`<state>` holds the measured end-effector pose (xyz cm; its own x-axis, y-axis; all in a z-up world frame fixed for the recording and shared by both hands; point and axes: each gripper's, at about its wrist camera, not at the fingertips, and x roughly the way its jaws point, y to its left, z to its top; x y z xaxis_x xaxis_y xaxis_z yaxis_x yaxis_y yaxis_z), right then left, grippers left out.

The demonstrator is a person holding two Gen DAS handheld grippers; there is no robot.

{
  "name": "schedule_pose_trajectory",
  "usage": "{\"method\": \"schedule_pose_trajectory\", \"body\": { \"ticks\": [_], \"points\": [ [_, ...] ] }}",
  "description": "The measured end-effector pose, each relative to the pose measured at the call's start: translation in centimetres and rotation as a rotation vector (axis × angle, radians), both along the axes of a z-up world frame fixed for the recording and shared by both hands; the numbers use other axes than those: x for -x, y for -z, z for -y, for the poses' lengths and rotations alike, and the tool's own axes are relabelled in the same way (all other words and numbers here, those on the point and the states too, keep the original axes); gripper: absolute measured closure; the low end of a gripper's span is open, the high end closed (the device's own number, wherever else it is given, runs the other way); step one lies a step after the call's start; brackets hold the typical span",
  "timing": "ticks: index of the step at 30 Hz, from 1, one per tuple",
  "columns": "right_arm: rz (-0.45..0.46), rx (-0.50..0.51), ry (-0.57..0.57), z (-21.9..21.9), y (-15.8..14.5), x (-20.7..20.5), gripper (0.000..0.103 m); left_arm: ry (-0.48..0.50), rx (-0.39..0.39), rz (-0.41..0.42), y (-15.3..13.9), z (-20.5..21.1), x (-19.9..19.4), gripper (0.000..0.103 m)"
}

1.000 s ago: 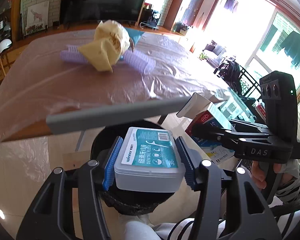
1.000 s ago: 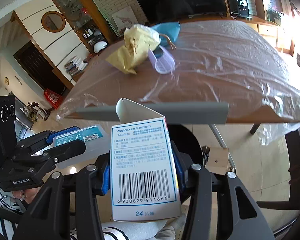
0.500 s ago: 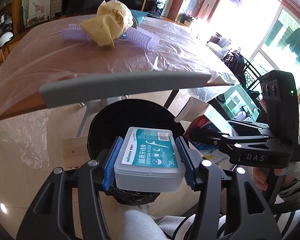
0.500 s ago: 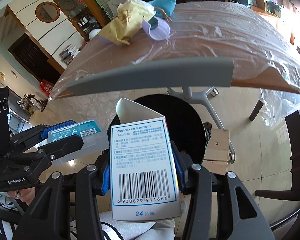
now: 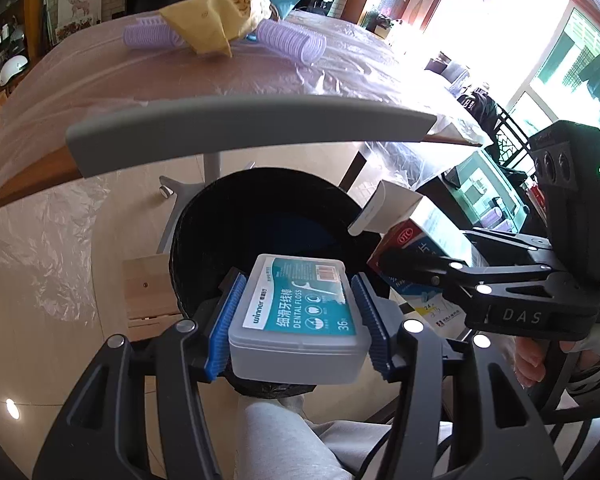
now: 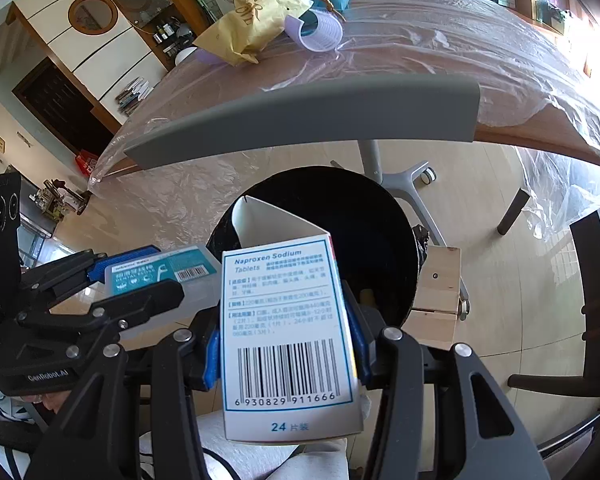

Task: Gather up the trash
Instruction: 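Carry the medicine box and floss box with both tools over the black bin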

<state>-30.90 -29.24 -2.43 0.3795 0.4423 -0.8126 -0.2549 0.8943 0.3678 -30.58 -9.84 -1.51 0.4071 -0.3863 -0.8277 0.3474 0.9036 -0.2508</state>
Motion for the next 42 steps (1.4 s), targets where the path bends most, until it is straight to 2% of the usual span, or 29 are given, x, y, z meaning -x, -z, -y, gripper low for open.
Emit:
{"method": "schedule_pose_trajectory", "body": {
  "ticks": [21, 42],
  "points": [
    [-0.048, 0.053, 0.014, -1.5, 2.1, -1.8, 0.056, -0.012, -0.052, -0.058, 2.9, -0.5, -1.5, 0.048],
    [-0.108, 0.086, 0.035, -2.4, 4.0, -3.2, 0.056, 0.020, -0.071, -0.093, 4.1, -0.8, -3.4, 0.048]
  ]
}}
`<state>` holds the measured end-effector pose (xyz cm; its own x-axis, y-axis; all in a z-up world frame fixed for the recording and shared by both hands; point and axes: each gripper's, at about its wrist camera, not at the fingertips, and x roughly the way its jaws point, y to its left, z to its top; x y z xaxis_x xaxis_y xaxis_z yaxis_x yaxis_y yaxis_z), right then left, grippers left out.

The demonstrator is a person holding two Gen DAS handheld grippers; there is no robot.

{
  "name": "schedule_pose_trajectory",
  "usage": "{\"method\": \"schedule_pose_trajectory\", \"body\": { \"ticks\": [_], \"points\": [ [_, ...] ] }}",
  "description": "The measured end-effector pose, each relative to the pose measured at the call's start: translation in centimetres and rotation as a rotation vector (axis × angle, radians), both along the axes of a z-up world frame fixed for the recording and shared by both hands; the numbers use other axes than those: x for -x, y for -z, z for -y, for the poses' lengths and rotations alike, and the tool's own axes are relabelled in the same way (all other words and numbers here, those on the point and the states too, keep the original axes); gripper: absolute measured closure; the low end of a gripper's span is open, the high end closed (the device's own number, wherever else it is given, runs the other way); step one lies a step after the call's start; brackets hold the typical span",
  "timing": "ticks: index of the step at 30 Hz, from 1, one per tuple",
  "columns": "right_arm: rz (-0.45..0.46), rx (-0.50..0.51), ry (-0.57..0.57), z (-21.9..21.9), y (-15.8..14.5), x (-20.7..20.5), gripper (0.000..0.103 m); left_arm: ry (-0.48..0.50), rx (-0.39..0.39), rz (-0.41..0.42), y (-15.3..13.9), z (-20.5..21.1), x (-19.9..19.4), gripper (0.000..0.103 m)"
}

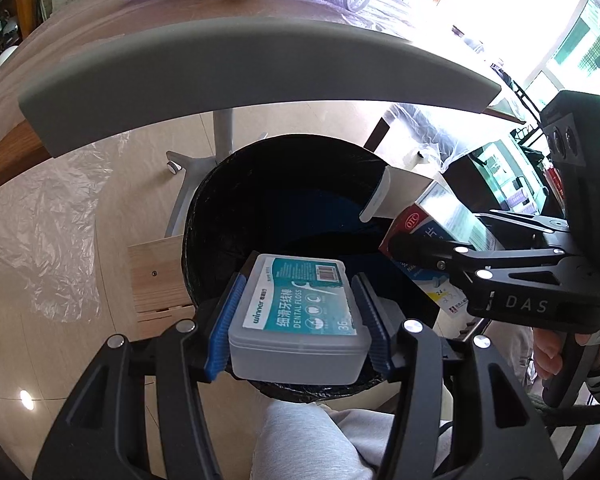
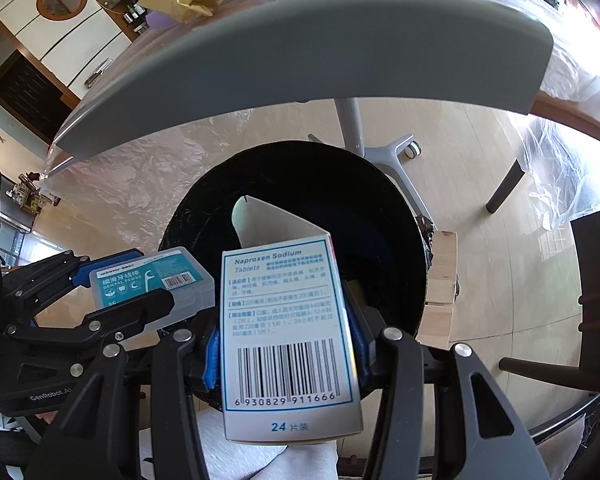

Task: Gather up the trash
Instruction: 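Carry the medicine box and floss box with both tools over the black bin, then open both tools to drop the medicine box and floss box into the bin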

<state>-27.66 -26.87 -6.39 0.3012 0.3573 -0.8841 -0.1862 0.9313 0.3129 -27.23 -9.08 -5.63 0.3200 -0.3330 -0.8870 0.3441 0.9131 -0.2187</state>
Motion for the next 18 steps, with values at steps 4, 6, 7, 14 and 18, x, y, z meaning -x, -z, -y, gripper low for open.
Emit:
{"method": "schedule_pose_trajectory", "body": {
  "ticks": [4, 6, 7, 14, 18],
  "points": [
    [-0.011, 0.004, 0.004, -0.1, 0.3, -0.3, 0.056, 0.004, -0.002, -0.005, 0.1, 0.0, -0.2, 0.048],
    [-0.017, 0.008, 0.005, 0.0, 0.5, -0.6, 0.056, 0.005, -0.001, -0.007, 0.2, 0.1, -0.3, 0.048],
    [-0.019, 0.009, 0.004, 0.0, 0.6, -0.6, 0.056, 0.006, -0.001, -0.009, 0.2, 0.1, -0.4, 0.048],
    [-0.038, 0.015, 0.001, 0.0, 1.3, -1.2, 0.056, 0.014, -0.011, -0.011, 0.2, 0.4, -0.9, 0.048],
    [-0.046, 0.018, 0.000, 0.2, 1.6, -1.5, 0.056, 0.016, -0.013, -0.014, 0.3, 0.4, -1.2, 0.048]
  ]
}}
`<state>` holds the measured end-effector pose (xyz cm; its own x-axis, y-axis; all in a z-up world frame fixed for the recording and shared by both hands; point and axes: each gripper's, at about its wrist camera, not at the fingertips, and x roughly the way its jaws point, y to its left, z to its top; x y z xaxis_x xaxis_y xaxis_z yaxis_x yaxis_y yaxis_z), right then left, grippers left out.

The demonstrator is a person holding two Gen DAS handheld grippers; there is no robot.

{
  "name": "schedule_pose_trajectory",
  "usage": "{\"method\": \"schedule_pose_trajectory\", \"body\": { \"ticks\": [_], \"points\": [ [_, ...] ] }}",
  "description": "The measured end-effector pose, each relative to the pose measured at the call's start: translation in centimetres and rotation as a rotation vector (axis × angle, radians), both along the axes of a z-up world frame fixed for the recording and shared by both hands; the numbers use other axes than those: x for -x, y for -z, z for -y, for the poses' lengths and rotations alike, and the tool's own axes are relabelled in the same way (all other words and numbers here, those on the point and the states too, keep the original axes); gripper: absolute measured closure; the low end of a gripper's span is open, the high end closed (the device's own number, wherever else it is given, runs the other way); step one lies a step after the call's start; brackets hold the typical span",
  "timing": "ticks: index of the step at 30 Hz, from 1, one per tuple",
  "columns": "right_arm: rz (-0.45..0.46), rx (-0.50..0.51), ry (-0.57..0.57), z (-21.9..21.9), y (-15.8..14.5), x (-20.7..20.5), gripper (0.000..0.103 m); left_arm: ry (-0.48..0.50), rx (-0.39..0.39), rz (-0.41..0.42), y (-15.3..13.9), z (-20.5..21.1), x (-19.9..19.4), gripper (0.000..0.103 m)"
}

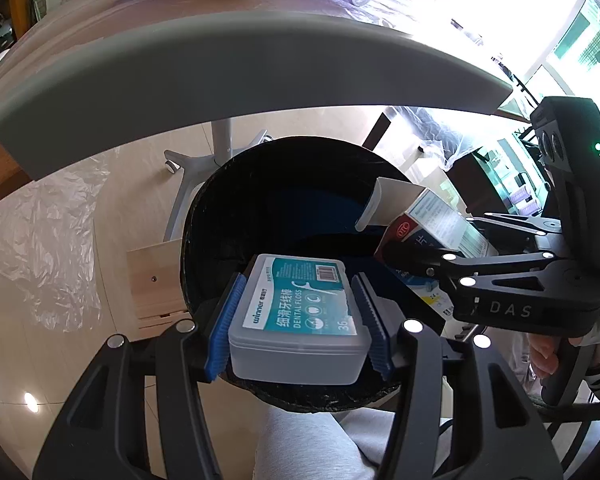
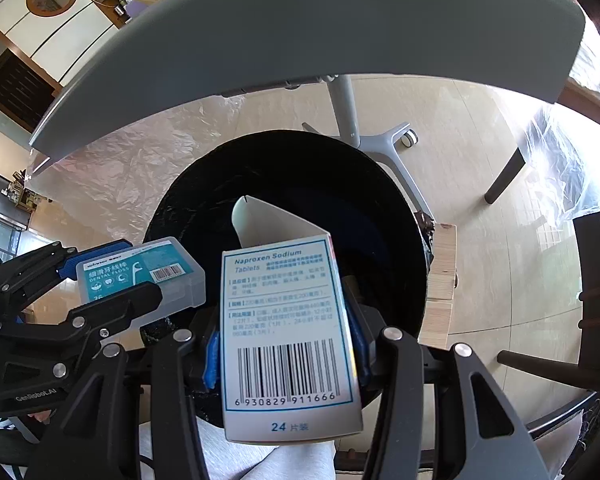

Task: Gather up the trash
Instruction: 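Open both tools to drop the medicine box and floss box into the bin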

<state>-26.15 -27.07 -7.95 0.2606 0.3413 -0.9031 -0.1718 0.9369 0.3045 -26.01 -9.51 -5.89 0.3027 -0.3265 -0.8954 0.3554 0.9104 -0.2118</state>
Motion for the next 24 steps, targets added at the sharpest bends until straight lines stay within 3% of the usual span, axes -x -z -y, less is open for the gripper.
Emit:
{"method": "schedule_pose_trajectory", "body": {
  "ticks": [8, 9, 12, 15, 21, 24],
  "points": [
    [-0.015, 0.005, 0.016, 0.2, 0.7, -0.3, 0.054, 0.003, 0.013, -0.005, 0.2, -0.2, -0.7, 0.048],
    [-0.014, 0.007, 0.024, 0.3, 0.7, -0.3, 0.048, 0.000, 0.020, -0.008, 0.2, -0.3, -0.8, 0.047],
    [-0.012, -0.013, 0.041, 0.7, 0.5, -0.1, 0.030, -0.028, 0.046, -0.006, 0.1, -0.7, -1.0, 0.033],
    [0.003, -0.006, 0.035, 1.0, -0.1, 0.4, 0.028, -0.038, 0.066, -0.009, -0.4, -1.2, -1.1, 0.030],
    [0.086, 0.033, -0.040, 1.3, -3.7, 2.4, 0.022, -0.005, 0.125, 0.053, -3.6, -1.8, 0.6, 0.028],
    [0.198, 0.003, -0.082, 1.1, -7.4, 3.9, 0.012, 0.009, 0.209, 0.148, -7.1, -2.4, 1.6, 0.013]
  ]
}}
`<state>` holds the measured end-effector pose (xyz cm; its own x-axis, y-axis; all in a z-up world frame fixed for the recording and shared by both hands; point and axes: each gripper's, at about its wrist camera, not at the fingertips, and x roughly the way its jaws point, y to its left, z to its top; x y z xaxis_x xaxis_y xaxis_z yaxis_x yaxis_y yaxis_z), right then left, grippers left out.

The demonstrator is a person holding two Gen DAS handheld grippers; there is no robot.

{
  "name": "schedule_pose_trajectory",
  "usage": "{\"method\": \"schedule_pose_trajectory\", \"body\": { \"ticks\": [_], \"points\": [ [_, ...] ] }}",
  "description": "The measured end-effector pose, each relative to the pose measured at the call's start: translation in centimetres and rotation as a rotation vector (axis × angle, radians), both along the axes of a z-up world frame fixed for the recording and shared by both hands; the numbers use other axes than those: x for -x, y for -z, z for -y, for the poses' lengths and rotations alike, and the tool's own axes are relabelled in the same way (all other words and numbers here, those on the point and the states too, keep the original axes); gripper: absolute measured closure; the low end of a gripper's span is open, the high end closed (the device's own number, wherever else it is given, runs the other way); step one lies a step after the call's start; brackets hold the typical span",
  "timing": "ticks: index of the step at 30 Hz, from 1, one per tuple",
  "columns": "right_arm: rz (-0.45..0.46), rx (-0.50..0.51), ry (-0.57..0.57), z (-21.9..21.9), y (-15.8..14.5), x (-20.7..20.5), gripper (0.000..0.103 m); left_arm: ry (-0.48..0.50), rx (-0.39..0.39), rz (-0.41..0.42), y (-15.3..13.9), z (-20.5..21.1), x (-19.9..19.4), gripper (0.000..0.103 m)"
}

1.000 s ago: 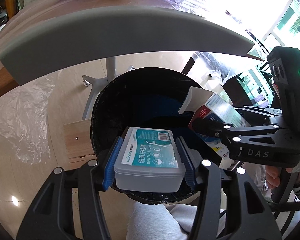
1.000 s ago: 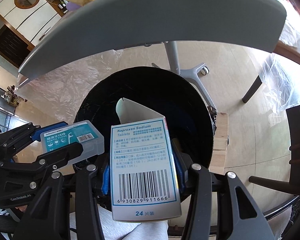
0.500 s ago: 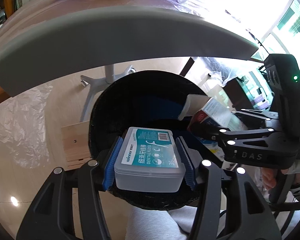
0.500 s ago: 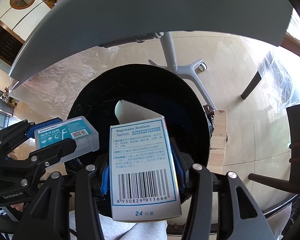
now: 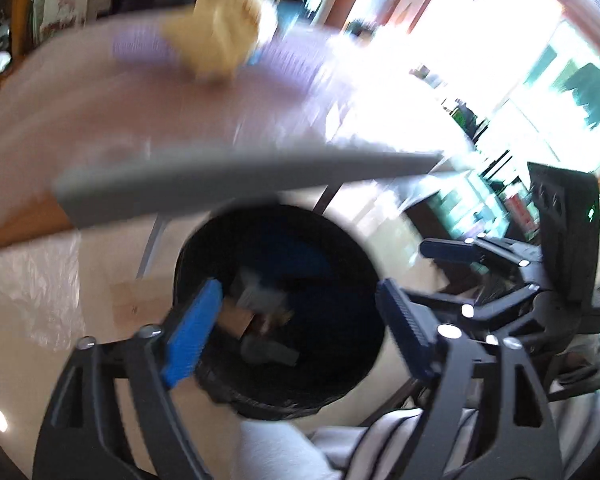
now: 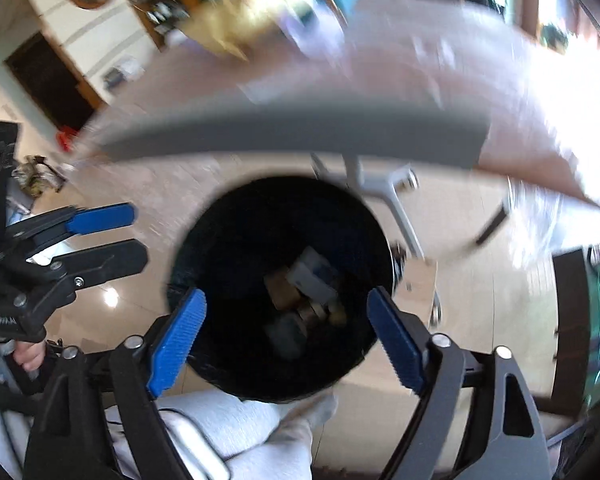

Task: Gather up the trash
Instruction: 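Open both tools to drop the medicine box and floss box into the bin, then grasp the lavender hair roller with the right tool while the left tool grasps the yellow paper bag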

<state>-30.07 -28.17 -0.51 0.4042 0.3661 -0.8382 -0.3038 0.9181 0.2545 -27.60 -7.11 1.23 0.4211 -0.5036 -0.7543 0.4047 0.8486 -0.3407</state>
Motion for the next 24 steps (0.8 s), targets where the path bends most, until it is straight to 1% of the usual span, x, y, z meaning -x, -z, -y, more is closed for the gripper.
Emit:
{"method": "schedule_pose_trajectory", "body": {
  "ticks": [1, 2, 3, 5, 8, 10, 12, 15, 17, 18, 21, 24],
  "points": [
    [0.040, -0.006, -0.006, 0.0, -1.1, 0.3, 0.010, -0.006, 0.020, 0.043, -1.3, -0.2, 0.1, 0.008],
    [0.104, -0.003, -0.009, -0.1, -2.6, 0.5, 0.006, -0.020, 0.033, 0.089, -2.6, -0.4, 0.1, 0.004],
    [0.158, 0.012, -0.006, -0.3, -3.7, 0.5, 0.004, -0.033, 0.037, 0.120, -3.4, -0.5, -0.1, 0.002],
    [0.253, 0.064, 0.007, -0.7, -5.4, -0.6, 0.004, -0.068, 0.013, 0.192, -5.1, -0.6, -1.0, 0.002],
    [0.318, 0.146, 0.039, -1.6, -6.5, -3.2, 0.004, -0.087, -0.055, 0.268, -6.6, -0.7, -3.5, 0.002],
    [0.328, 0.165, 0.043, -2.0, -6.7, -5.0, 0.004, -0.081, -0.109, 0.309, -7.1, -0.5, -6.1, 0.002],
    [0.311, 0.196, 0.048, -2.5, -6.5, -7.7, 0.004, -0.064, -0.148, 0.320, -7.5, -0.3, -8.5, 0.002],
    [0.286, 0.232, 0.036, -2.9, -6.1, -10.7, 0.004, -0.022, -0.162, 0.339, -7.8, -0.1, -11.7, 0.002],
    [0.267, 0.245, 0.020, -3.3, -5.5, -12.3, 0.004, 0.006, -0.186, 0.343, -7.9, 0.4, -13.7, 0.002],
    [0.253, 0.258, 0.015, -3.6, -5.1, -13.3, 0.004, 0.027, -0.199, 0.339, -7.7, 0.9, -15.2, 0.002],
    [0.228, 0.272, 0.002, -4.5, -4.1, -15.4, 0.004, 0.082, -0.199, 0.296, -7.1, 1.8, -18.2, 0.002],
    [0.205, 0.247, -0.012, -4.8, -3.7, -16.9, 0.004, 0.117, -0.210, 0.259, -6.2, 2.5, -20.2, 0.002]
  ]
}}
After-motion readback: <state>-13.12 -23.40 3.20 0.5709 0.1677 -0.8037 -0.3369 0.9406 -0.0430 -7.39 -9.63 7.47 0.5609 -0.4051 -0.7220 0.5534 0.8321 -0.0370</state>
